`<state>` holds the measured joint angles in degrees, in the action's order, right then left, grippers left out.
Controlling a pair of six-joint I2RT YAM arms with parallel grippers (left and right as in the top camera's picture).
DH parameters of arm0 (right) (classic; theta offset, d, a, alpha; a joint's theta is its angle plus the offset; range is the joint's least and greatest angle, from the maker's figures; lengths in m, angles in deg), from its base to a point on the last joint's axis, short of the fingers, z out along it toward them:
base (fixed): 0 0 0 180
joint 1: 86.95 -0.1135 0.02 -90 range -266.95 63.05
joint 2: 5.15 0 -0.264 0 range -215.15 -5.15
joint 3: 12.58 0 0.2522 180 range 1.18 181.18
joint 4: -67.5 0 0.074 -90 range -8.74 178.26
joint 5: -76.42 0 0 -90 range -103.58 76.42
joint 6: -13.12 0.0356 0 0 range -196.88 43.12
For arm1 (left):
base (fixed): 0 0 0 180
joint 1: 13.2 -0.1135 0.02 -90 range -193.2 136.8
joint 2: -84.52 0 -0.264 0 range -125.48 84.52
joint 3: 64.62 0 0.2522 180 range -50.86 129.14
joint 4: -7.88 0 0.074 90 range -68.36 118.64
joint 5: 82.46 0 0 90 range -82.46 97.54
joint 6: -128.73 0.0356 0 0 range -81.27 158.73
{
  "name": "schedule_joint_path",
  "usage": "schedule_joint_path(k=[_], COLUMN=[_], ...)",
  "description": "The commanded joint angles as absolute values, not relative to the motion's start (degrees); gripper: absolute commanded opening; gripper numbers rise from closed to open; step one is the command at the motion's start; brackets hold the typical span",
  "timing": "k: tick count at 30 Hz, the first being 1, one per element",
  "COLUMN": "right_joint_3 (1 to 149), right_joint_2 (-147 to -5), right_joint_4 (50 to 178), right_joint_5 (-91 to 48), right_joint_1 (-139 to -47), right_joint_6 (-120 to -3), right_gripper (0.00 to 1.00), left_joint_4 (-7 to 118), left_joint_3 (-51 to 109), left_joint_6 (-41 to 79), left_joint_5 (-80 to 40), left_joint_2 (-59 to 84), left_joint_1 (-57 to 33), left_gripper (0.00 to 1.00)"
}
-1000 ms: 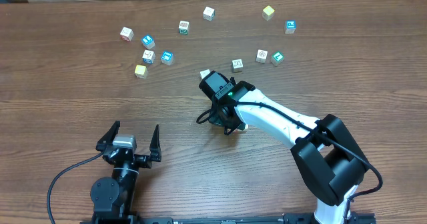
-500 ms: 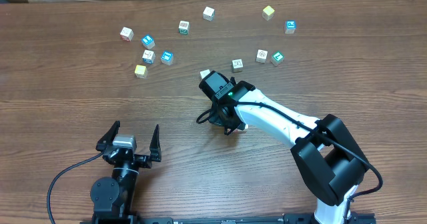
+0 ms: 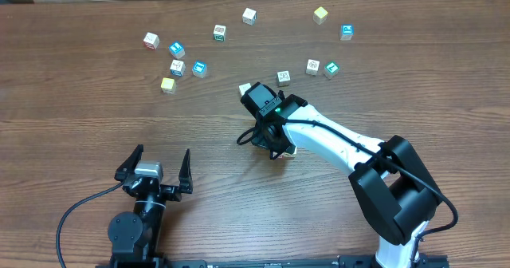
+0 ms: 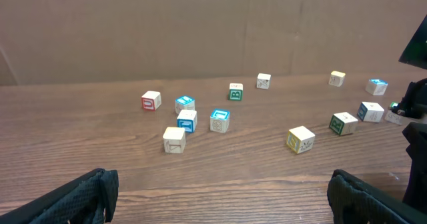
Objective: Form a horizontal line
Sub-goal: 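Lift the right gripper away to the right side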
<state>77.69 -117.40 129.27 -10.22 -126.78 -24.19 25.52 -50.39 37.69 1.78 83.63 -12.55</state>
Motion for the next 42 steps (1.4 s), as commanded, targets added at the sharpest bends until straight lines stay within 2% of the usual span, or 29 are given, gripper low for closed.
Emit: schedule_joint_path(k=[1,9,14,20,23,24,25,26,29,30,42], right_joint_3=[78.3,79.6,82.4,82.5,82.5,82.5,82.5,82.5,82.5,82.5,82.5], right_joint_2=[-118.2,-118.2,-118.2,-118.2,-118.2,-118.2,-118.2,-118.2,-118.2,-118.2,-118.2], right_joint_4=[129.1,124.6,123.2,121.8,123.1,123.6,124.3,124.9,127.0,127.5,127.6], right_joint_5=[-10.0,-13.4,-5.6,5.9,8.3,8.7,9.2,9.6,10.0,10.0,9.9], right_joint_1=[-126.6,-126.5,-125.0,-117.8,-111.9,-110.2,-107.8,-105.6,-98.2,-96.2,-76.8], right_joint_6=[-24.3,-35.2,-38.4,-38.4,-38.4,-38.4,-38.4,-38.4,-38.4,-38.4,-38.4], right_gripper=[0.04,0.04,0.04,0.04,0.09,0.12,0.22,0.35,0.89,1.00,1.00], left_joint_4=[25.7,25.7,25.7,25.7,25.7,25.7,25.7,25.7,25.7,25.7,25.7], left_joint_3=[-50.6,-50.6,-50.6,-50.6,-50.6,-50.6,-50.6,-50.6,-50.6,-50.6,-50.6], left_joint_6=[39.0,39.0,39.0,39.0,39.0,39.0,39.0,39.0,39.0,39.0,39.0], left_joint_5=[2.0,2.0,2.0,2.0,2.0,2.0,2.0,2.0,2.0,2.0,2.0], left_joint_2=[84.2,84.2,84.2,84.2,84.2,84.2,84.2,84.2,84.2,84.2,84.2], left_joint_1=[-13.0,-13.0,-13.0,-13.0,-13.0,-13.0,-13.0,-13.0,-13.0,-13.0,-13.0], left_gripper=[1.00,1.00,0.99,1.00,1.00,1.00,1.00,0.99,0.99,1.00,0.99])
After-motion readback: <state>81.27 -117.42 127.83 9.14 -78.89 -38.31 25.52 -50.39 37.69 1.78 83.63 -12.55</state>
